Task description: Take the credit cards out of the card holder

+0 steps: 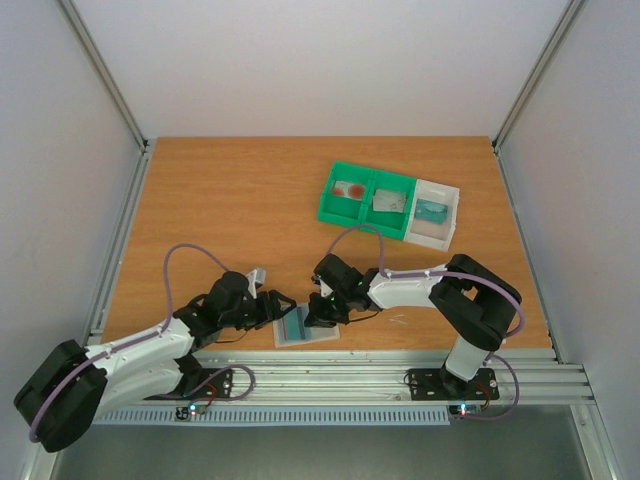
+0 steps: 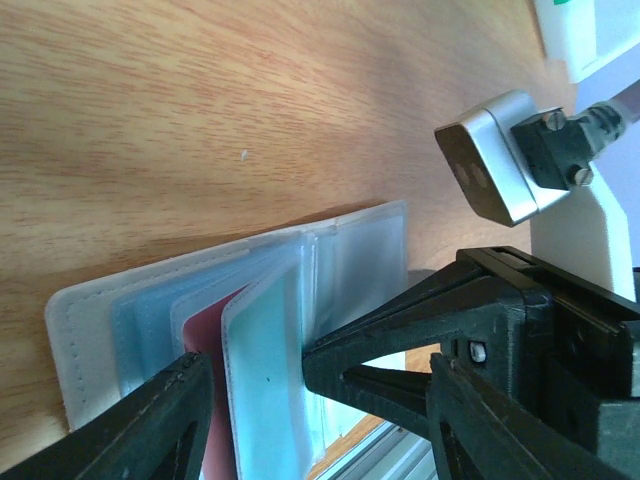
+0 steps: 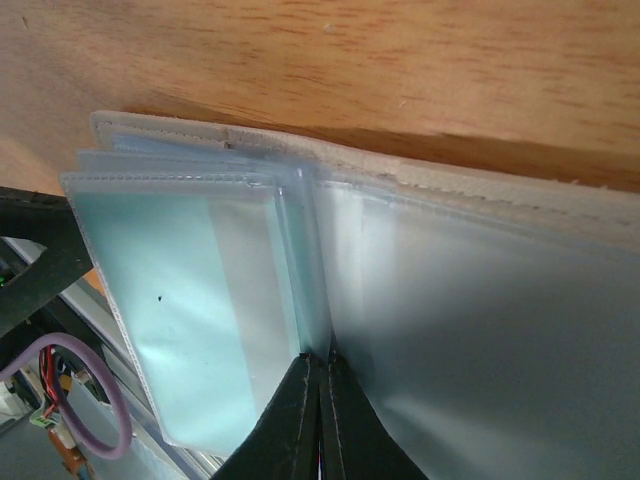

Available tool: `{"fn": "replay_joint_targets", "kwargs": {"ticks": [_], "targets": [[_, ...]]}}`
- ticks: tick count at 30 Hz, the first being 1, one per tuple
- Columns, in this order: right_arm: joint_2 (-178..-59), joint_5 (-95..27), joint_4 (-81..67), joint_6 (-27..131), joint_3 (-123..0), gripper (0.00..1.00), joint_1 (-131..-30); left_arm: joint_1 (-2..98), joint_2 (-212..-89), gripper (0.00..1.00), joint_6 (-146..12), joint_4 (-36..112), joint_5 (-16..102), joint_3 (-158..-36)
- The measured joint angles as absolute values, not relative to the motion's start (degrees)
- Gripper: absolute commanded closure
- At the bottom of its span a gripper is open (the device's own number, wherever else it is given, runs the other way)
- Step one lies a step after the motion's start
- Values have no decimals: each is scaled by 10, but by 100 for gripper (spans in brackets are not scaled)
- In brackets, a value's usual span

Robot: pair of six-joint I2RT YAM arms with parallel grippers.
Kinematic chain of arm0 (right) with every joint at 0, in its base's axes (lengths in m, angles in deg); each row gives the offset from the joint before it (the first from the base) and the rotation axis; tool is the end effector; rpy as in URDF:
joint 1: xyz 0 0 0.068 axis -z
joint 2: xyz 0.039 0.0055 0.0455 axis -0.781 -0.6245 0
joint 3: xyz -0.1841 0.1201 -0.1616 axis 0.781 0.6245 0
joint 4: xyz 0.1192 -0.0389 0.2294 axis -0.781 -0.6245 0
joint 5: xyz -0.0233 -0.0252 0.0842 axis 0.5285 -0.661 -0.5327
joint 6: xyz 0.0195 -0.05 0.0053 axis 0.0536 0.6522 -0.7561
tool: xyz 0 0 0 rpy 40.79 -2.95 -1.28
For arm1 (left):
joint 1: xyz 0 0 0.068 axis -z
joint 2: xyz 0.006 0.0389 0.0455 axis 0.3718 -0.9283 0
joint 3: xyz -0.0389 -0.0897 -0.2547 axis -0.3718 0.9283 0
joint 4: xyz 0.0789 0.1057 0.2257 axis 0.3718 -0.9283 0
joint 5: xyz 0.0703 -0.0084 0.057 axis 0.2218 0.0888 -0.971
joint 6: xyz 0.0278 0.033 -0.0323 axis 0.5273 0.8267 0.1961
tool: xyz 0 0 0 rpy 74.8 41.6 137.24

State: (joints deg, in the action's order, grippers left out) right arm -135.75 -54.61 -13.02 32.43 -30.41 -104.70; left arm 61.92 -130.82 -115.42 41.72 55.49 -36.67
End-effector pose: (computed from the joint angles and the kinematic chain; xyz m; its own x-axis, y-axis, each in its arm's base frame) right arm 0.1670 0.2523 0.1213 -0.8435 -0.4715 -0.2573 -0.5244 0.6191 0.5845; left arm 0.1246 -0.1214 0.1371 -0.9431 -0.2658 -0.1998 -0.0072 0.6170 -0.7869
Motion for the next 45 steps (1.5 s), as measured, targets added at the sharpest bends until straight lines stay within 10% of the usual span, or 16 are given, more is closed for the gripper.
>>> {"fn": "replay_joint_targets", "kwargs": {"ticks": [45], "targets": [[-1344,-556,-11,292,-253,87,-1048,619,-1320,64,-1184,440,600,-379]]}}
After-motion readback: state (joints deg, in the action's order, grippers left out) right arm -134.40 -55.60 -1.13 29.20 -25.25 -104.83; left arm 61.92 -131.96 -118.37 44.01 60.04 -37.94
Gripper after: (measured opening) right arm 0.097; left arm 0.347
